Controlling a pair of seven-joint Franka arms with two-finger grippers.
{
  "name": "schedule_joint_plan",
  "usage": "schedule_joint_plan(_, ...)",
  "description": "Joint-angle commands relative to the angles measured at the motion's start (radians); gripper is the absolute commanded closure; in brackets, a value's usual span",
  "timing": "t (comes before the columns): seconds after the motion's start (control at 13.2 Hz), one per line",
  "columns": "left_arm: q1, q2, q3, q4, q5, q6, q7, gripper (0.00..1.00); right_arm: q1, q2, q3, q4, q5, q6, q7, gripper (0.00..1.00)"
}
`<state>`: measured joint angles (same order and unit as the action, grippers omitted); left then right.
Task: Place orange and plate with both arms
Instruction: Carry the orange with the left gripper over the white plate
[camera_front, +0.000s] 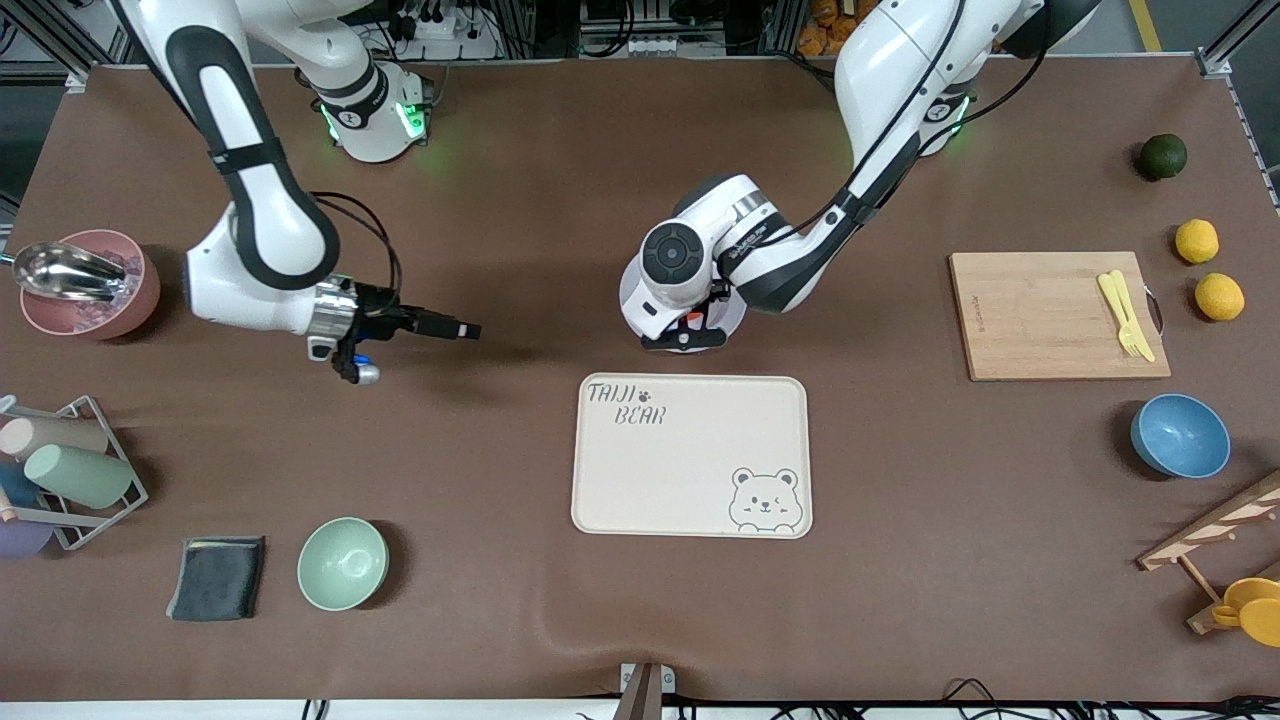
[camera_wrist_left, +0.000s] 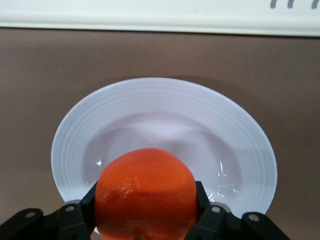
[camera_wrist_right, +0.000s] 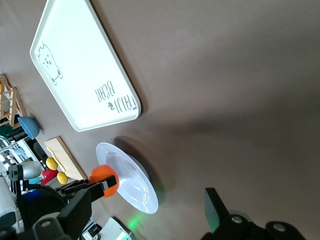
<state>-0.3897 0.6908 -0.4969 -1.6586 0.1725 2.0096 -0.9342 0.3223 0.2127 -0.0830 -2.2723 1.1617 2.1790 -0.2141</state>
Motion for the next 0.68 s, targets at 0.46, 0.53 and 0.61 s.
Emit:
schedule_joint_plan(0.46, -0.112, 0.055, 0.086, 0.029, 0.028, 0.044, -0.035, 1.00, 0.122, -0.003, -0.008, -0.089, 0.260, 0.114, -0.243, 0.00)
schedule_joint_plan(0.53, -0.113, 0.056, 0.086, 0.029, 0.028, 0.044, -0.040, 0.95, 0.124, -0.003, -0.008, -0.089, 0.268, 0.114, -0.243, 0.00)
schedule_joint_plan(0.61, -0.123, 0.058, 0.086, 0.029, 0.028, 0.044, -0.057, 0.60, 0.124, -0.003, -0.008, -0.090, 0.283, 0.114, -0.251, 0.00)
